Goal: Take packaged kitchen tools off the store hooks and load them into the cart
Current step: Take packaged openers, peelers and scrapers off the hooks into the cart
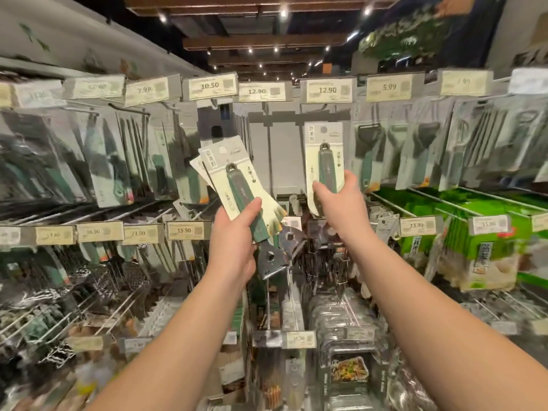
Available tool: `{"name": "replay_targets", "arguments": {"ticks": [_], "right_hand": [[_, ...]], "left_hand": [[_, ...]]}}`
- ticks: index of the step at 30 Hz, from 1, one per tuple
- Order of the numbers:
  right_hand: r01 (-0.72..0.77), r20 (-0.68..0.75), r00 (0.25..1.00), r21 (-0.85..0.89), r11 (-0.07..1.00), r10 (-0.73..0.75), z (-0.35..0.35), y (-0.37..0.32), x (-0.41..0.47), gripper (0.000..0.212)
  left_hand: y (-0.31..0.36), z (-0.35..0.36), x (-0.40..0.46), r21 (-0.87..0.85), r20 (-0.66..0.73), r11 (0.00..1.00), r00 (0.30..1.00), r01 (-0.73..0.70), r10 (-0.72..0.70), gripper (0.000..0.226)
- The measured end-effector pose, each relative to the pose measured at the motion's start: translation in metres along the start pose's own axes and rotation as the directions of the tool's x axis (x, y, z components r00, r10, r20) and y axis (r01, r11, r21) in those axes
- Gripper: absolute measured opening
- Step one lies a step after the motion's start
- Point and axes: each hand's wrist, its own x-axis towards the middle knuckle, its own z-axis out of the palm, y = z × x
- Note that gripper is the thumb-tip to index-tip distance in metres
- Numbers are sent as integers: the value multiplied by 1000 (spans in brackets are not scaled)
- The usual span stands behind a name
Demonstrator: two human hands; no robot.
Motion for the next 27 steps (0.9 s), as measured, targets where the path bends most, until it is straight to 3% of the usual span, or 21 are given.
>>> {"name": "replay_targets", "arguments": {"ticks": [3,9,18,27], "right_hand": [[10,-62,998,0,1000,-10,5,-4,18,69],[58,-141,988,-44,997,-64,10,-14,43,60],[-21,-179,984,-196,980,-15,23,-16,66,76],[-106,-190,981,-346,932,41,33,-13,108,55]], "left_hand": [[6,-1,4,-2,37,1000,999,25,-25,33],[21,-3,9,4,101,998,993,68,-69,34],[34,-13,18,23,190,992,974,122,-124,38],[32,-1,30,12,223,990,965,137,-137,38]]}}
